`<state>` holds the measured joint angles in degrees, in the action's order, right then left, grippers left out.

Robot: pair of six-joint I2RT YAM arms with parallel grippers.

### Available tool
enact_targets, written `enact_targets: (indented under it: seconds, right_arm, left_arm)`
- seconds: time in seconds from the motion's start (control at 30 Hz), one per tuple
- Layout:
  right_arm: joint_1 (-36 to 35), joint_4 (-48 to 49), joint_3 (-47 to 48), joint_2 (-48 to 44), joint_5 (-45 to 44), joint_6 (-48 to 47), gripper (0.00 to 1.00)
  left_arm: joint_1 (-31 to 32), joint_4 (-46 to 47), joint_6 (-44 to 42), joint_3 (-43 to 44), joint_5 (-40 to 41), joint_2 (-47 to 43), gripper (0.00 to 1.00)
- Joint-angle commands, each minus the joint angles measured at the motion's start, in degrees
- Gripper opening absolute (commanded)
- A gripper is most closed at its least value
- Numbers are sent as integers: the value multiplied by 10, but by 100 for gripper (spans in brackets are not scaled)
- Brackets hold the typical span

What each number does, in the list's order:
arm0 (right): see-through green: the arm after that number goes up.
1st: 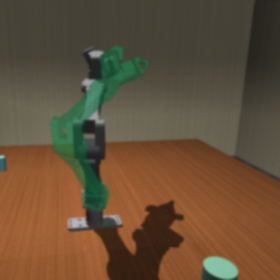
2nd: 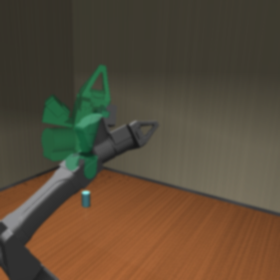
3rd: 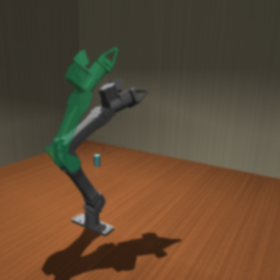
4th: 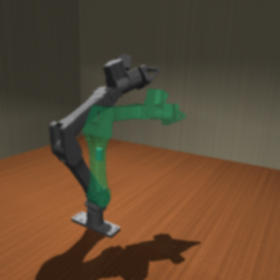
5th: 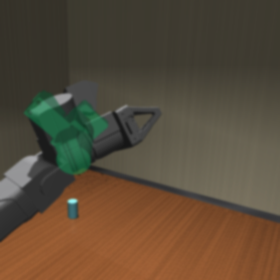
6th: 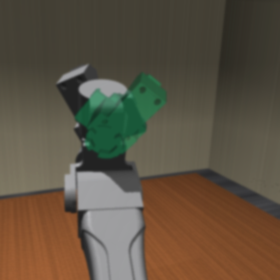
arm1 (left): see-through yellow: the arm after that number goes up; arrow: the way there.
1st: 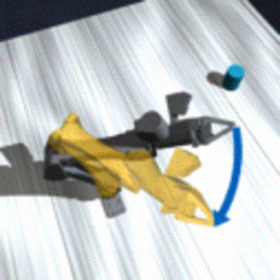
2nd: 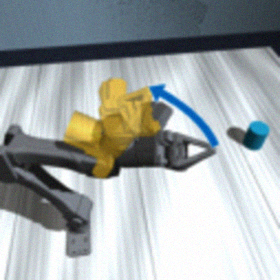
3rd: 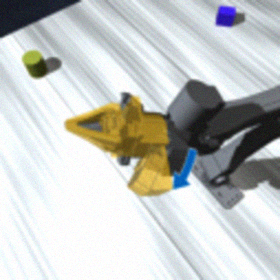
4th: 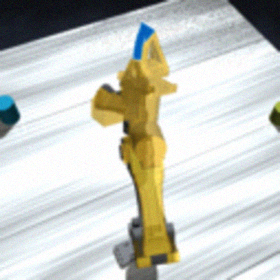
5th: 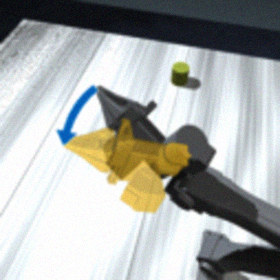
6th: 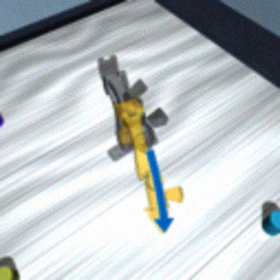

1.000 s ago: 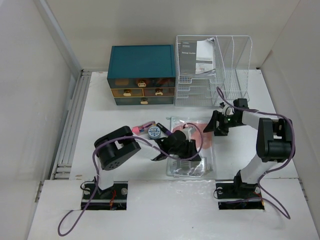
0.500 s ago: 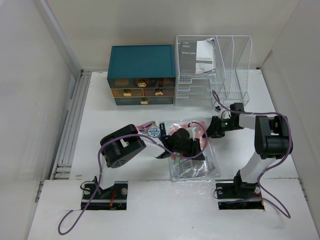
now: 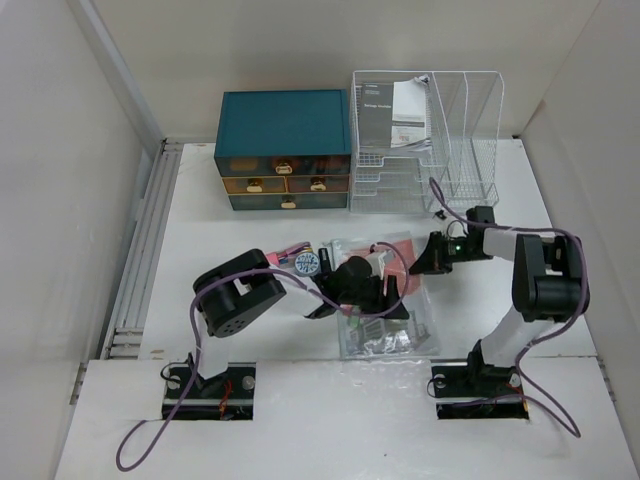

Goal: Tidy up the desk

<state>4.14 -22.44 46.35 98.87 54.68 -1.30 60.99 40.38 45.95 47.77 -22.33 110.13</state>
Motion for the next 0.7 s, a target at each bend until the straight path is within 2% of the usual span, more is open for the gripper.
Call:
enact_targets:
  seconds: [0.0, 0.13, 0.37, 0.57, 0.67]
  right_arm:
    - [30, -15, 11, -93, 32, -27, 0]
    - [44, 5, 6, -210, 21, -13, 0]
    - [49, -9, 11, -301, 9, -34, 0]
    - [49, -79, 49, -396, -17, -156, 0]
    - [44, -89, 67, -452, -38, -186, 0]
  left_arm:
    - [-16, -94, -42, -28, 51, -3, 47]
    - [-32, -106, -53, -28, 62, 3, 47]
    - [-46, -111, -63, -44, 86, 4, 47]
    - [-72, -91, -75, -61, 92, 20, 47]
    - [-85, -73, -75, -66, 80, 33, 47]
